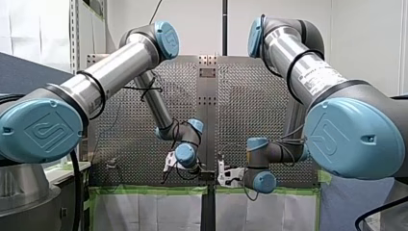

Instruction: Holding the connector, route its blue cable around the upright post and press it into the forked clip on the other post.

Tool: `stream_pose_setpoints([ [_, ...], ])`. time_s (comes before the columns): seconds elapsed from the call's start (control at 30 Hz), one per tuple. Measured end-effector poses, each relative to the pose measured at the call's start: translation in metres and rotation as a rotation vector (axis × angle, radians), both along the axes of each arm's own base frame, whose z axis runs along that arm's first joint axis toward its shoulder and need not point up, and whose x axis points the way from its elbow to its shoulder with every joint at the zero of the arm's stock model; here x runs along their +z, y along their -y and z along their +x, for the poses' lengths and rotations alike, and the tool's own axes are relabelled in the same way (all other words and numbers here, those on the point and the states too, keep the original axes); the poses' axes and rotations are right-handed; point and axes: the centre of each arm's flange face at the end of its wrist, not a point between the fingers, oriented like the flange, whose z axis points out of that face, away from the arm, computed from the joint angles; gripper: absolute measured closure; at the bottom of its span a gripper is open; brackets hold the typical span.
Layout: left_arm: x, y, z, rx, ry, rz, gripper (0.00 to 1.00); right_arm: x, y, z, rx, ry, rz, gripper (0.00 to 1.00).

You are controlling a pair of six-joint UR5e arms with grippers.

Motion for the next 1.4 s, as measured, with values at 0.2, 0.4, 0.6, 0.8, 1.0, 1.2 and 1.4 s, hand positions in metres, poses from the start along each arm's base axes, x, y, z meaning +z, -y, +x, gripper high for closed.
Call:
stream_pose_setpoints([
  [0.2, 0.0, 0.001, -0.001, 0.005, 0.009, 0.014, 1.0, 0.0, 0.004, -0.004, -0.012, 0.003, 0.002, 1.0],
  [0.4, 0.002, 0.009, -0.007, 0.011, 0.037, 0.027, 1.0, 0.001, 0.011, -0.009, -0.028, 0.007, 0.002, 1.0],
  [0.6, 0.004, 0.02, -0.014, 0.029, 0.082, 0.013, 1.0, 0.002, 0.022, -0.013, -0.046, 0.005, 0.005, 1.0],
  [0.8, 0.006, 0.027, -0.018, 0.049, 0.113, -0.009, 1.0, 0.002, 0.028, -0.018, -0.059, 0.006, 0.007, 1.0],
  [1.0, 0.007, 0.026, -0.018, 0.084, 0.132, -0.007, 1.0, 0.002, 0.034, -0.024, -0.076, 0.012, 0.007, 1.0],
  [1.2, 0.008, 0.025, -0.019, 0.114, 0.146, 0.002, 1.0, 0.004, 0.044, -0.029, -0.095, 0.024, 0.006, 1.0],
  [1.4, 0.009, 0.028, -0.021, 0.118, 0.156, -0.001, 1.0, 0.005, 0.054, -0.034, -0.11, 0.026, 0.007, 1.0],
])
